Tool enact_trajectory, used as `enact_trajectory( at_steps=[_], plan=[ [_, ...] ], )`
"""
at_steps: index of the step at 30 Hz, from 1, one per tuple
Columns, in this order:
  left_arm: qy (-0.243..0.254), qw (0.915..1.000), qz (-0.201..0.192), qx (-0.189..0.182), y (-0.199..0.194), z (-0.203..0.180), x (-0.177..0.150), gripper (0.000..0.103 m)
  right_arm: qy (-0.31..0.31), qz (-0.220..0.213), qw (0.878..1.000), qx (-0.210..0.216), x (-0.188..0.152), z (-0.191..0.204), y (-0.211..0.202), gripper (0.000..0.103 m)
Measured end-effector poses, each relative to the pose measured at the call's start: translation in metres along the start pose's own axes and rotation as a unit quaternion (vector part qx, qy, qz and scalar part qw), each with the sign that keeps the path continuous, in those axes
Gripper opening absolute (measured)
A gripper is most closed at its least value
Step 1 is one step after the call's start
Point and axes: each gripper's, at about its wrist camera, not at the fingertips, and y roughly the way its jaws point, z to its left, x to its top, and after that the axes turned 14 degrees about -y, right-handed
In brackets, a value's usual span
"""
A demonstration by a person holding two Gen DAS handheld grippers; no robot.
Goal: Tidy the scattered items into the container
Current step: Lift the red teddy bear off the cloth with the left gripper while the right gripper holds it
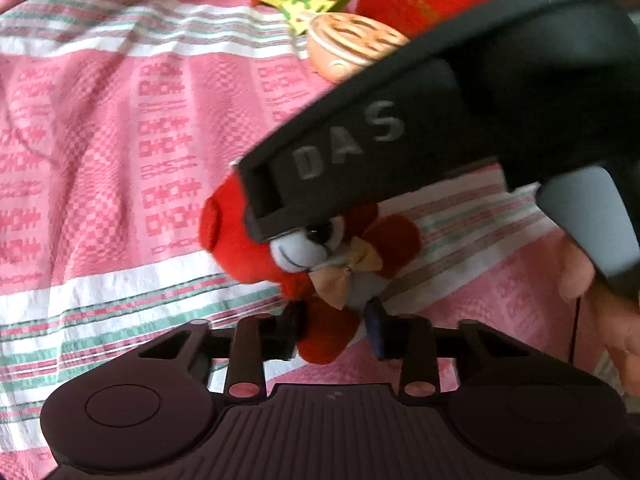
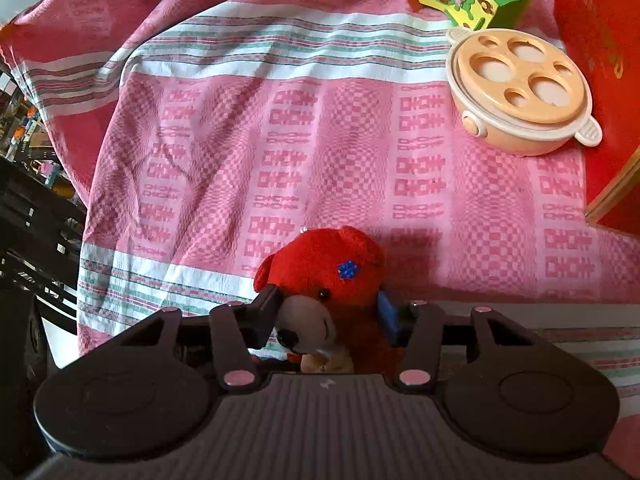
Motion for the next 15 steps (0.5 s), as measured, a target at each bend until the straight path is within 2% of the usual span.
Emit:
enact_trajectory(
  at_steps=[2,15],
  plan=[
    [0.009,0.9999,-0.001,0.007,-0.003,-0.004,-0.001,0.03,-0.009,0.001,1.0,-0.004,0.001,0.002,-0.002,0.056],
    [-0.014,0.9993,-0.03,0.02,-0.03,-0.035,0.013,0.03,-0.078,-0.028,0.997,0.003,0.012,0.002,-0.043,0.056]
  ],
)
